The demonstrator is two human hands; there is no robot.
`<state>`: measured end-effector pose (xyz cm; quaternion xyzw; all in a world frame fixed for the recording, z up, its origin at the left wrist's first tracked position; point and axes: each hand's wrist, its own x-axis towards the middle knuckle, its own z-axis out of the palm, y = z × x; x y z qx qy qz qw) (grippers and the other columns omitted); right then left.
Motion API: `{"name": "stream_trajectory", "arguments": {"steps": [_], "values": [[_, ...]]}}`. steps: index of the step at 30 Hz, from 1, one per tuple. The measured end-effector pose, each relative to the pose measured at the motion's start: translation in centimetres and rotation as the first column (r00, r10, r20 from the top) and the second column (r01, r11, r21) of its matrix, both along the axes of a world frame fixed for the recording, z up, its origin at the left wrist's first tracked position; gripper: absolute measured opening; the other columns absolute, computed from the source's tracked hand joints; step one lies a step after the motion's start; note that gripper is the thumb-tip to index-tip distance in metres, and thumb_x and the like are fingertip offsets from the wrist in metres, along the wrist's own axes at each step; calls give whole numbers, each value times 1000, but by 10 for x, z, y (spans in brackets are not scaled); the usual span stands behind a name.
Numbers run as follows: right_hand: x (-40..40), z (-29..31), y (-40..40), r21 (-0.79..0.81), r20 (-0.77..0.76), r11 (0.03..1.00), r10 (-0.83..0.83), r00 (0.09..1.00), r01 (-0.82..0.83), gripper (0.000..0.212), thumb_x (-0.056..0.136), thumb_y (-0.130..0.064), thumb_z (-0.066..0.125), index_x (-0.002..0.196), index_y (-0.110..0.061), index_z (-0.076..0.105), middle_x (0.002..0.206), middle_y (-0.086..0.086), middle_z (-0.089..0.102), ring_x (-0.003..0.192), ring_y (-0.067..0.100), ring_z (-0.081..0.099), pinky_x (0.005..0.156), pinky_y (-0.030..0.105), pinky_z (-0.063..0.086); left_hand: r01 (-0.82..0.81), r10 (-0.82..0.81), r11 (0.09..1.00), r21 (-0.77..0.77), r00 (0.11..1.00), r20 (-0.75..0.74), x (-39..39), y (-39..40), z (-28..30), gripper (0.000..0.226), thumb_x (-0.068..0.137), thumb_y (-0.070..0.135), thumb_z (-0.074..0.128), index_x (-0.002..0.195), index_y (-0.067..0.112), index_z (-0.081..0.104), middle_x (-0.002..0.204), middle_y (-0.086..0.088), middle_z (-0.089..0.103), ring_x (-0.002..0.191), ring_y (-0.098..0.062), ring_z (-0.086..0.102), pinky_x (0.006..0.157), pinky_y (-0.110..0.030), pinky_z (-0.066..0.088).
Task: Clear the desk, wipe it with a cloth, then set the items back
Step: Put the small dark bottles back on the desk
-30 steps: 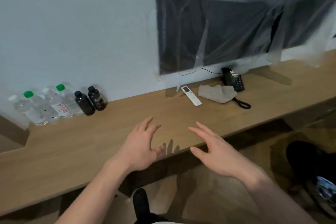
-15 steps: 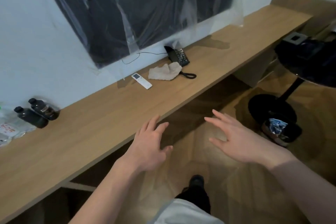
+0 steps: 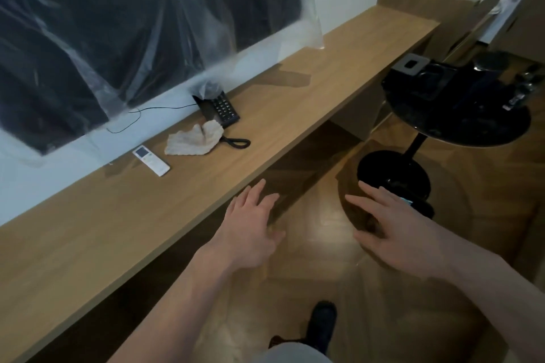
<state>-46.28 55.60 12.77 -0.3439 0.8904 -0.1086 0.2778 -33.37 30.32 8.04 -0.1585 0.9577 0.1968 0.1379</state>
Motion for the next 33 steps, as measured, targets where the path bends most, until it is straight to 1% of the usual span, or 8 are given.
{"name": "stream_trajectory", "arguments": {"steps": [4,8,15,17,21,23,28,33], "values": [[-60,2,37,9,27,998,-68,997,67,71,102,-51,53,162,-46,15,170,-21,-8,158,11,-12,131,42,12,76,-76,997,10,997,-1,-80,37,2,81,98,44,64,162,35,16,172,6,-9,159,-24,-6,130,-48,6],[-105,1,71,5,47,992,-125,991,125,70,102,-50,55,161,-47,16,170,-23,-5,159,12,-9,131,44,12,143,-143,990,20,990,4,-144,81,20,77,100,48,60,163,35,16,173,5,-9,159,-24,-9,130,-50,6],[-183,-6,115,-29,75,990,-137,988,139,69,102,-49,57,159,-50,18,169,-26,-4,159,11,-8,130,47,16,146,-146,989,-26,989,1,-213,129,21,78,99,49,61,163,36,18,173,5,-6,159,-24,-6,129,-52,3],[-207,-12,132,-46,79,993,-105,991,109,69,102,-49,57,159,-51,18,168,-27,-3,159,10,-8,130,45,16,121,-121,992,-33,993,4,-228,142,15,77,99,51,60,162,38,18,173,7,-6,159,-23,-6,124,-46,-4],[-261,-17,174,-27,114,998,-62,992,65,70,101,-49,58,158,-51,19,168,-27,-2,159,10,-6,130,46,18,7,-7,1000,-22,1000,20,-250,177,11,75,99,52,59,161,42,18,172,11,-5,159,-21,-5,120,-39,-5],[-290,-16,195,-19,130,999,-28,991,31,70,100,-50,59,158,-52,21,168,-27,-1,159,10,-4,129,46,21,-62,62,998,3,997,46,-263,201,15,76,99,50,60,161,42,16,172,12,-6,159,-19,-6,123,-42,-3],[-361,-2,235,-2,173,999,52,983,-53,67,101,-51,58,159,-51,23,168,-28,2,158,7,-4,129,39,16,-213,210,977,27,974,84,-298,260,27,76,99,53,58,161,44,16,171,17,-8,159,-16,-8,130,-49,6],[-415,0,247,-28,149,990,144,978,-141,66,101,-52,57,158,-50,24,169,-26,3,158,6,-2,130,42,16,-334,328,941,57,940,96,-329,301,31,76,97,53,62,159,49,18,170,20,-6,158,-13,-5,129,-51,12]]}}
